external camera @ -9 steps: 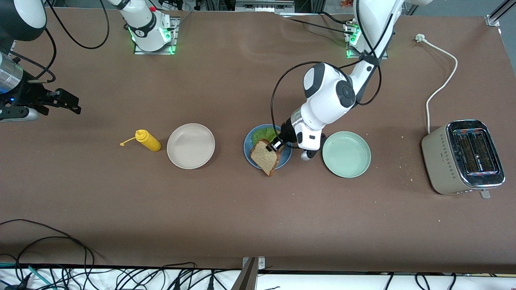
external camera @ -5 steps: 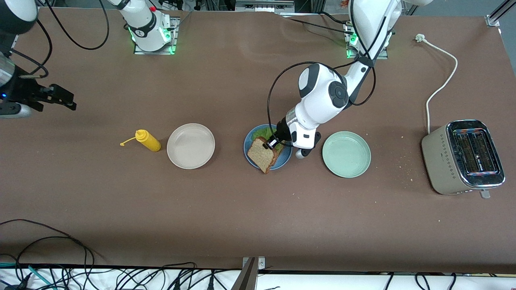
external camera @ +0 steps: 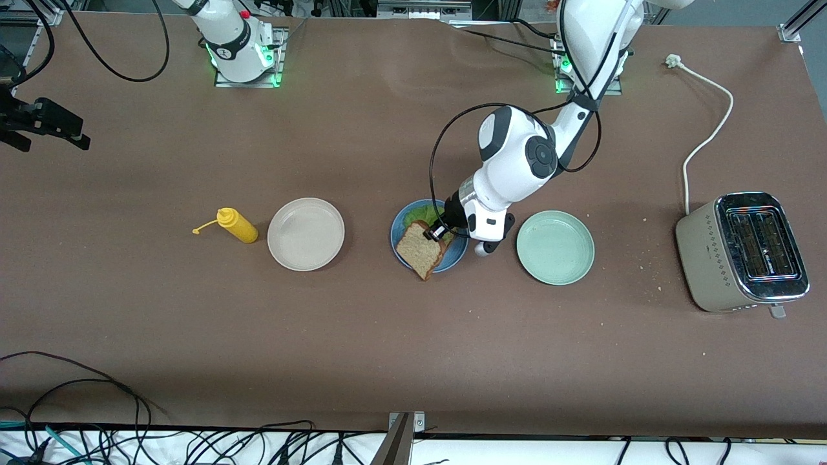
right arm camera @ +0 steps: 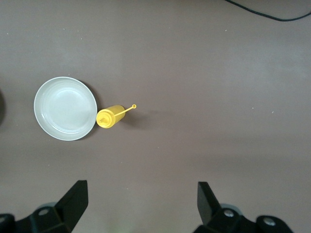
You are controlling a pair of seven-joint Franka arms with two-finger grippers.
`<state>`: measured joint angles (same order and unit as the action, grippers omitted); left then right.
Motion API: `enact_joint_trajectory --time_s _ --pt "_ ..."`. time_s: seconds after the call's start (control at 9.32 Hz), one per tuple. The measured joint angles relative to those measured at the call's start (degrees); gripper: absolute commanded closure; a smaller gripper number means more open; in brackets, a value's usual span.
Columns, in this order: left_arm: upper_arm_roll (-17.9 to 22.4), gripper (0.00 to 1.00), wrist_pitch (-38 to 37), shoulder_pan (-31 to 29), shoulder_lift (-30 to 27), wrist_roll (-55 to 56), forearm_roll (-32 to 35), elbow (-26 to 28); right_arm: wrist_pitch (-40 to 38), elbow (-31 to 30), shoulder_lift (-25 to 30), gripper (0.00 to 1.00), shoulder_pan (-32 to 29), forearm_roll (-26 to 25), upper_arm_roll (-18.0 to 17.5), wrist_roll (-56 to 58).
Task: Make sandwich in blue plate with both arms
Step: 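Lower the toast slice onto the lettuce with the left gripper, then open the left gripper to release the toast on the sandwich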
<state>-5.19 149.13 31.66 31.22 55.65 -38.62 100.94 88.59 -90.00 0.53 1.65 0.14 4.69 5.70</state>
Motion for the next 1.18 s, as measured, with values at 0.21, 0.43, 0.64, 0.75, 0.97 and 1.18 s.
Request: enact_joint_trajectory --time_s 0.21,0.43,0.64,0.75,0.97,1.18 --pt "0.3 1.0 -2.2 -0.1 0.1 0.6 0.0 0.3 -0.1 0.0 -0.8 0.0 0.0 0.0 0.0 0.0" --pt "0.8 0.99 -4.4 -0.5 0.1 0.9 0.0 1.3 -0.3 0.1 -1.0 0.0 0.0 0.0 0.0 0.0" --pt "1.3 0.96 -8.5 -1.2 0.1 1.1 0.0 1.6 -0.4 0.2 -1.0 0.0 0.0 0.0 0.0 0.0" --pt "1.6 0.91 -9.8 -1.5 0.2 1.2 0.0 1.7 -0.4 0.2 -1.0 0.0 0.0 0.0 0.0 0.0" --pt "2.0 0.8 -10.2 -1.6 0.2 1.2 0.0 2.9 -0.4 0.2 -1.0 0.0 0.0 0.0 0.0 0.0" --pt "2.1 0.58 -10.3 -1.5 0.6 1.3 0.2 4.0 -0.4 0.2 -1.0 0.0 0.0 0.0 0.0 0.0"
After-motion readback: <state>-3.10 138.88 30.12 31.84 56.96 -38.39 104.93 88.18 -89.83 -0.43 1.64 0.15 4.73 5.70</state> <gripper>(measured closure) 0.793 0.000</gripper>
